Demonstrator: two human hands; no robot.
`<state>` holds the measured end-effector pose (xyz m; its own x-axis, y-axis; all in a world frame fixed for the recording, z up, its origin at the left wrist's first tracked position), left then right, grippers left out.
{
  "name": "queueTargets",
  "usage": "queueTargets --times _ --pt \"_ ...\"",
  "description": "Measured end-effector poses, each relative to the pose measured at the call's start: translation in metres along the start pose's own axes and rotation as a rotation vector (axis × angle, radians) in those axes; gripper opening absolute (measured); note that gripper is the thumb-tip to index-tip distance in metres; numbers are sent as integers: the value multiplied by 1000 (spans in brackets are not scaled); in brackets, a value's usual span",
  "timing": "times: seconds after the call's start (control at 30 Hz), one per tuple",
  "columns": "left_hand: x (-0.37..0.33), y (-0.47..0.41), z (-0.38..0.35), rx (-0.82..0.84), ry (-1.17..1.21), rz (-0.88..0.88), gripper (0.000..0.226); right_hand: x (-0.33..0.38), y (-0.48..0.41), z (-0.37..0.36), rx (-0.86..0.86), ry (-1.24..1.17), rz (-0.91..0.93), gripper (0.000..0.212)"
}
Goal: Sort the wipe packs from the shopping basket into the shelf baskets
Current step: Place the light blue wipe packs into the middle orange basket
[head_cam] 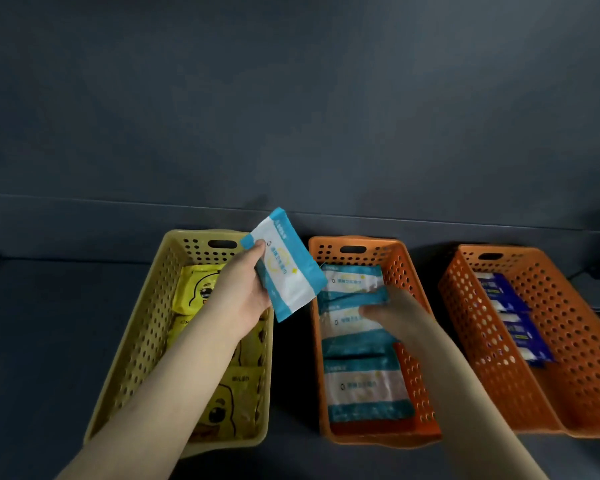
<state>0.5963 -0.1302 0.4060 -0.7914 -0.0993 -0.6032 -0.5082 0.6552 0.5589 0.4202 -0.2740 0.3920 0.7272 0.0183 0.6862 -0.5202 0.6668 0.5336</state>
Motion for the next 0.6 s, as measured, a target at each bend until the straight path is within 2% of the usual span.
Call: queueTargets --times 0.13,0.27,0.37,0.47,0.53,0.6 --pt "1 -5 -2 7 -66 -39 33 -15 2 -2 -31 -156 25 15" --pt "3 -6 -1 12 -66 -71 33 -20 0 0 -92 -102 3 24" --pt "2 -5 2 26 -20 -67 31 -15 4 4 -236 161 32 45" --pt "3 -4 5 25 21 -48 32 -7 14 0 -361 466 185 57" --pt "3 -3 4 24 22 -46 32 -6 15 -5 -353 572 247 58" --pt "4 -2 3 26 3 -54 31 -9 12 -7 -310 602 225 57"
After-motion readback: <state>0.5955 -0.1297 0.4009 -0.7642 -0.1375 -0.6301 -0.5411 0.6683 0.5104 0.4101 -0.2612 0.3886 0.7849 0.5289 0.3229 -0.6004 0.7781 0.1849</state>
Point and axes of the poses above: each hand's wrist, its own y-axis away from the middle knuckle, its own z-axis out of the back of the hand, x = y × z, the point moved 5 cm from there along -y, towards the middle knuckle, and after that the axes turned 1 degree about z, right-handed, at the moved point
